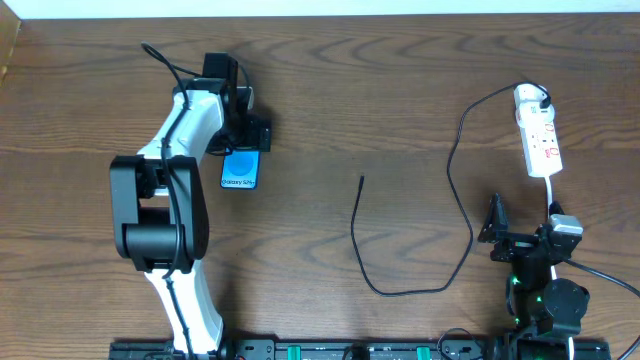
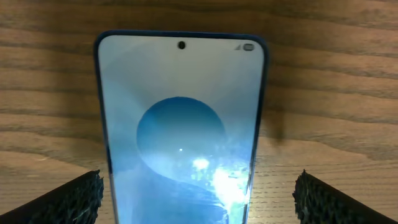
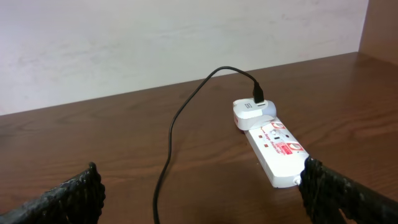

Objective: Plug charger to phone and switch on socket
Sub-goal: 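Lower the left gripper and close it on the phone's edge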

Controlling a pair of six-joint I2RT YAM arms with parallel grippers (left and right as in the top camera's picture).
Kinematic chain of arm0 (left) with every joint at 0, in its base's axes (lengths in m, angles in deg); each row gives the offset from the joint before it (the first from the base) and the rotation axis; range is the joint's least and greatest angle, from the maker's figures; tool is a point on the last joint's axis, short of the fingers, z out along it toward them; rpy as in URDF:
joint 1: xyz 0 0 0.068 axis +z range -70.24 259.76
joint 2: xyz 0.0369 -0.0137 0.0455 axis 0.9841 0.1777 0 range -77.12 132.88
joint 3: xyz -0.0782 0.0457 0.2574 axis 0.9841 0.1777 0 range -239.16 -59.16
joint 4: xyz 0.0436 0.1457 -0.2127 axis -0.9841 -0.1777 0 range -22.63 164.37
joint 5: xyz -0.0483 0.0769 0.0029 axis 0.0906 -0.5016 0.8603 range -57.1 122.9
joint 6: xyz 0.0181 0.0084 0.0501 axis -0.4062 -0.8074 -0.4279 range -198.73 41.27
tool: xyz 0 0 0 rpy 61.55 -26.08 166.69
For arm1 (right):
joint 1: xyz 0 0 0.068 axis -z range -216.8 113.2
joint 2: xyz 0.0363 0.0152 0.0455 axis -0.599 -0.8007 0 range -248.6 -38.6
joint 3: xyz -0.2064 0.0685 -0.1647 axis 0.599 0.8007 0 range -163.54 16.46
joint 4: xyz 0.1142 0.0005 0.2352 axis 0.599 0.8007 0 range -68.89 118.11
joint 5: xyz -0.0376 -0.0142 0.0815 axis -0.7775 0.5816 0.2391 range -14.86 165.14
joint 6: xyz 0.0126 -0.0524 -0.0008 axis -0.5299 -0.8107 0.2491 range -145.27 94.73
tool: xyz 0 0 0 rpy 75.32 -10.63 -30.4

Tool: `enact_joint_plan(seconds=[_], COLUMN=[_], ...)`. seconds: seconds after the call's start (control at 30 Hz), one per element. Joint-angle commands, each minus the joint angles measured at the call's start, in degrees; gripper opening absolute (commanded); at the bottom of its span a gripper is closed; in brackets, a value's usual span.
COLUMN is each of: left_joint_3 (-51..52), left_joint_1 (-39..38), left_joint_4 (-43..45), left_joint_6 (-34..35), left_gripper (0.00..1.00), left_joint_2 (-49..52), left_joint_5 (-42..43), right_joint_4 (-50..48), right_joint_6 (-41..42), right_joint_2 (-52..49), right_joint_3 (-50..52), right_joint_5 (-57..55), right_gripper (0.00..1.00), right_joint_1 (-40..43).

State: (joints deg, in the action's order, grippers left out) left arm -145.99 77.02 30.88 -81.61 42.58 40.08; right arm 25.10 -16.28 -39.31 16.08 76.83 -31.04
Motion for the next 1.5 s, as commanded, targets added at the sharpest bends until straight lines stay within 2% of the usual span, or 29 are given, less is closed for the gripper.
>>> enact_joint_plan(seconds=[0.0, 0.1, 1.47], left_joint_3=[0.15, 0.26, 0.37], left_joint_1=[0.04, 0.04, 0.09], left_joint_4=[-0.13, -0.13, -2.01], left_joint_6=[-0.52, -0.5, 0.11], left_gripper=[0.98, 0.98, 0.98], left_joint_2=[1.86, 2.05, 4.55], left_joint_5=[-1.25, -3.17, -3.15], right_joint_4=[0.26, 0.26, 0.26], right_joint_6=[0.17, 0.17, 0.17], right_joint_2=[0.33, 0.33, 0.33], right_joint_3=[0.07, 0.07, 0.07], right_joint_5=[-0.09, -0.07, -0.07], right_gripper=[0.99, 0.99, 0.99], right_joint_1=[-0.2, -0.2, -0.2])
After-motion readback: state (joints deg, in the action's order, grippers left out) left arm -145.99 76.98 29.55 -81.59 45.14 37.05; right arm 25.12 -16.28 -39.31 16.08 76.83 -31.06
